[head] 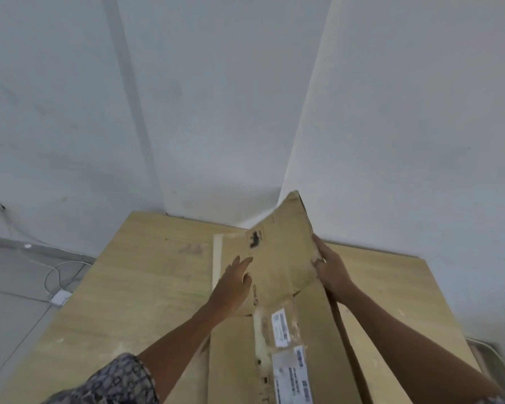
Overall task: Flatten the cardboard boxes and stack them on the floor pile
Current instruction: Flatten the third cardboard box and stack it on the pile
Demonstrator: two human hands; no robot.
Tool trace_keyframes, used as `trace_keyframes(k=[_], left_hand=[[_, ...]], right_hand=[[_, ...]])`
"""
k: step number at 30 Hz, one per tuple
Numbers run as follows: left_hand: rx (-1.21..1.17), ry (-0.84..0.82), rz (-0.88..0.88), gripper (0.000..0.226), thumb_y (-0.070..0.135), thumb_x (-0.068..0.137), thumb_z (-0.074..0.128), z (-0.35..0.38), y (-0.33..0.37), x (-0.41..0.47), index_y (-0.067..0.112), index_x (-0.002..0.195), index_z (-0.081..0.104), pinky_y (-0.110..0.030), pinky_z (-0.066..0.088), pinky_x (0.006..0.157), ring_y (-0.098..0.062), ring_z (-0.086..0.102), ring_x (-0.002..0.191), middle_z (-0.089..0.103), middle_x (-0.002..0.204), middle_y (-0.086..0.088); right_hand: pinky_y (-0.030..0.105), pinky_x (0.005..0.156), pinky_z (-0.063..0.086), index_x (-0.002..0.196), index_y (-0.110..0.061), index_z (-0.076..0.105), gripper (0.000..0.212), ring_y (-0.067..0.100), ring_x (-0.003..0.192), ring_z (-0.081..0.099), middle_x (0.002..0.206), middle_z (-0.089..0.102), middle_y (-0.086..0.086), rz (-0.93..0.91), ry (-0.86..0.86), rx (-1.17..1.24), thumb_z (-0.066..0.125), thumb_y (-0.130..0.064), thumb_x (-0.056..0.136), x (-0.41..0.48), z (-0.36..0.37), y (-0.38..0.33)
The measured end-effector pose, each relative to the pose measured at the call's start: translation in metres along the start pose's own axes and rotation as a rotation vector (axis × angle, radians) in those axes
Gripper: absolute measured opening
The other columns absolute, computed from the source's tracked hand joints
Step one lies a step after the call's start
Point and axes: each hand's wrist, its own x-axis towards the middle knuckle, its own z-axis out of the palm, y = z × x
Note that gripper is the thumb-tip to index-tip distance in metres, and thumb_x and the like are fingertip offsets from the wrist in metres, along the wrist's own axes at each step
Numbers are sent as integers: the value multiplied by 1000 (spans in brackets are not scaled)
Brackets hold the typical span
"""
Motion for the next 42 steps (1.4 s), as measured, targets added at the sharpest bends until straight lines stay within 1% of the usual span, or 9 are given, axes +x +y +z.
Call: trace_keyframes(k=[5,8,12,19,22,26,30,35,42], left_hand=[[33,-173,-60,50,12,102,37,46,-13,7,28,150,36,-29,28,113,-23,24,147,17,163,-8],[71,-269,-81,55,12,100,36,74,-26,19,33,151,33,-23,41,99,-25,24,147,12,164,-4],[333,-391,-161,58,22,101,36,109,-37,40,42,152,18,-67,14,114,-38,-1,150,-1,166,1],[614,-494,-188,87,59,88,55,136,-66,75,57,146,-9,-85,-4,97,-38,-32,142,-30,158,16],[643,-473,-171,93,58,83,63,137,-72,86,60,145,-6,-86,-2,95,-39,-29,143,-25,159,17],[626,-441,-166,101,55,66,79,127,-58,105,55,143,14,-86,5,96,-41,-12,143,-6,159,13],[727,-452,-91,108,70,59,73,120,-66,117,52,145,10,-82,-1,99,-43,-12,144,-7,161,13],[785,-246,25,57,69,82,50,115,-66,141,38,129,40,-75,19,104,-34,22,138,31,140,3],[615,-419,-300,144,75,46,78,99,-77,206,59,135,-33,-89,-6,87,-46,-50,125,-56,142,1]], right_hand=[[28,74,43,152,-30,29,67,28,102,59,134,56,7,92,8,-106,37,4,96,2,-1,65],[31,86,44,154,-22,25,62,28,108,55,143,50,13,152,-62,-248,36,0,97,15,-3,99],[45,111,32,152,-12,24,61,40,139,33,160,21,17,144,-97,-482,42,-6,95,25,8,145],[63,116,-5,154,-32,-12,73,38,145,-23,158,-28,5,57,-361,-833,28,-57,99,29,51,199],[63,115,0,154,-37,-9,77,38,148,-17,163,-16,4,49,-352,-864,26,-68,93,28,63,216],[73,101,30,129,-20,49,60,55,129,39,138,48,22,76,-291,-905,33,-61,87,49,79,200],[73,106,13,138,-17,44,68,48,144,21,155,31,21,55,-255,-945,25,-59,88,71,98,196],[76,94,36,116,-16,52,46,55,119,49,121,57,27,100,-219,-930,40,-37,76,105,113,178],[67,110,23,152,-21,25,61,44,144,24,161,22,7,-66,-244,-871,27,-38,94,162,141,164]])
